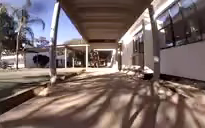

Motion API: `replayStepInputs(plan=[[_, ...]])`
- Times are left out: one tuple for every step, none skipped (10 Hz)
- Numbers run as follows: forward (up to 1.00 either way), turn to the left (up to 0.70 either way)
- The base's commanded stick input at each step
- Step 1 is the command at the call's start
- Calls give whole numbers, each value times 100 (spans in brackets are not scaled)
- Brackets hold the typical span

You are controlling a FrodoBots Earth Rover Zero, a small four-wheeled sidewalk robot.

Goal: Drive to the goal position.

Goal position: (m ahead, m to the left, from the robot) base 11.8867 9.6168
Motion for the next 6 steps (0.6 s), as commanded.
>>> replayStepInputs(plan=[[70, 0], [70, 0], [70, 0], [70, 0], [70, 0], [70, 0]])
